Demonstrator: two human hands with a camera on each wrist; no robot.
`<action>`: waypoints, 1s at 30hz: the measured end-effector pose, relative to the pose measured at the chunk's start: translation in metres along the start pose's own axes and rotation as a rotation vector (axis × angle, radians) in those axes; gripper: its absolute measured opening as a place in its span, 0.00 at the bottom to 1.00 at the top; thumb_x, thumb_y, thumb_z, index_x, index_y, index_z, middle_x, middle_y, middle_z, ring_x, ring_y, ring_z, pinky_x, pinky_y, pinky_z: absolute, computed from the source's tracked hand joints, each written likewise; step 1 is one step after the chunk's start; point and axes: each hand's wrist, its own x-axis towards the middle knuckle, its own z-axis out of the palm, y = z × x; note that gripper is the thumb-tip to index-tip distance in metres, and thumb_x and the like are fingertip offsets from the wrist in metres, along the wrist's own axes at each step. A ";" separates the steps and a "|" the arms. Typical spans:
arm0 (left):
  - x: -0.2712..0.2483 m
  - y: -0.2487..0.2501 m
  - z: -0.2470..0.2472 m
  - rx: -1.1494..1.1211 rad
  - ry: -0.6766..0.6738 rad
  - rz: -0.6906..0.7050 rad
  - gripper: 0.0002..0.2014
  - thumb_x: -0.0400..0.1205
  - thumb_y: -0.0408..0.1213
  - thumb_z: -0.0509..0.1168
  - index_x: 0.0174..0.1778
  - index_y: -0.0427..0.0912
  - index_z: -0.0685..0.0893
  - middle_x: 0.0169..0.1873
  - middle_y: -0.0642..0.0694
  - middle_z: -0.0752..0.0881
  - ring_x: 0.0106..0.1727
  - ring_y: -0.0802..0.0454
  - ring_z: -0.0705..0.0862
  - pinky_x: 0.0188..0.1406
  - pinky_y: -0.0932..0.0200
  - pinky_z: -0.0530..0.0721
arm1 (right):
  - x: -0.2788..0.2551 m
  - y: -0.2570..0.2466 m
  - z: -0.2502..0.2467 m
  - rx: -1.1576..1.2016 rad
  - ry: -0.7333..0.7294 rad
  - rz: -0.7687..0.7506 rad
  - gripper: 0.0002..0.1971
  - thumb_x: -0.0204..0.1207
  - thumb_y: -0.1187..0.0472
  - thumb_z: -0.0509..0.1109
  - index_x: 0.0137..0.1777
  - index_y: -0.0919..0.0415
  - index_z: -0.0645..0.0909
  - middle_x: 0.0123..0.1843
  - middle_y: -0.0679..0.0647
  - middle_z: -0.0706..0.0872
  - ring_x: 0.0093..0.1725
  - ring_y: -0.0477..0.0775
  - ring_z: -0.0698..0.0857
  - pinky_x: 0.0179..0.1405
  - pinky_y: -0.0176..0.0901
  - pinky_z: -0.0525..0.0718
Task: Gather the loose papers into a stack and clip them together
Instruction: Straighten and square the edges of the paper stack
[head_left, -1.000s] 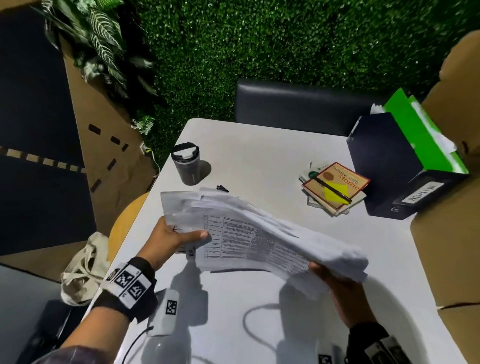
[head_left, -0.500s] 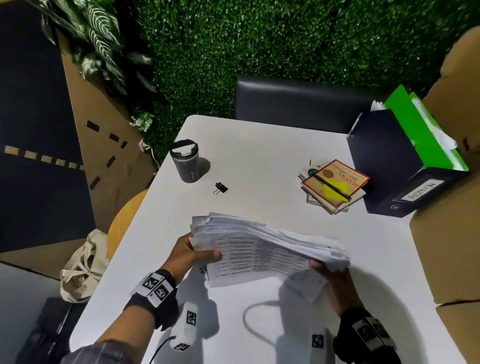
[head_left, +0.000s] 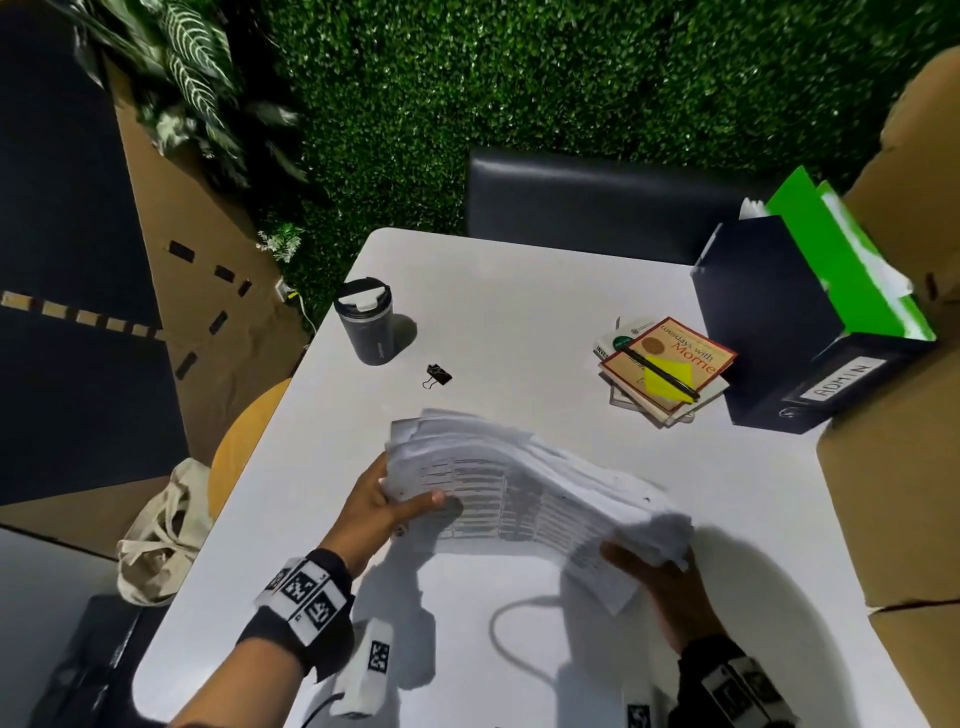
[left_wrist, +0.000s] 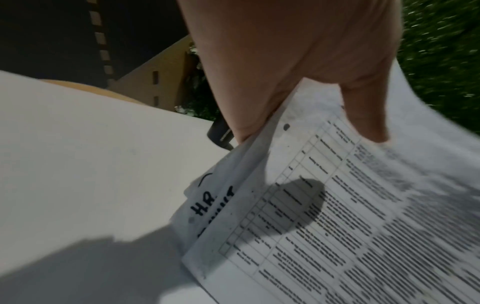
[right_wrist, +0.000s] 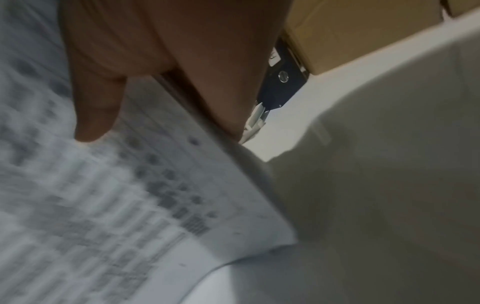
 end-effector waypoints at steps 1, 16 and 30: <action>0.000 0.001 -0.001 -0.038 0.009 0.003 0.44 0.52 0.51 0.85 0.66 0.45 0.80 0.54 0.43 0.91 0.55 0.46 0.89 0.51 0.51 0.86 | 0.001 0.002 -0.001 -0.021 -0.015 0.004 0.21 0.55 0.69 0.84 0.46 0.61 0.81 0.48 0.62 0.86 0.48 0.61 0.84 0.43 0.43 0.80; -0.006 0.011 -0.004 -0.082 0.093 0.092 0.28 0.65 0.33 0.77 0.63 0.34 0.83 0.54 0.41 0.91 0.56 0.48 0.89 0.50 0.59 0.86 | 0.009 -0.003 0.013 0.133 0.043 0.056 0.35 0.54 0.61 0.85 0.63 0.68 0.79 0.57 0.63 0.86 0.44 0.48 0.87 0.48 0.38 0.85; -0.010 -0.008 -0.008 -0.039 0.098 -0.052 0.30 0.61 0.46 0.77 0.60 0.42 0.86 0.53 0.42 0.91 0.59 0.43 0.87 0.55 0.50 0.83 | 0.006 -0.010 0.019 0.076 0.039 0.075 0.19 0.65 0.75 0.76 0.55 0.64 0.78 0.43 0.51 0.85 0.32 0.35 0.86 0.31 0.26 0.81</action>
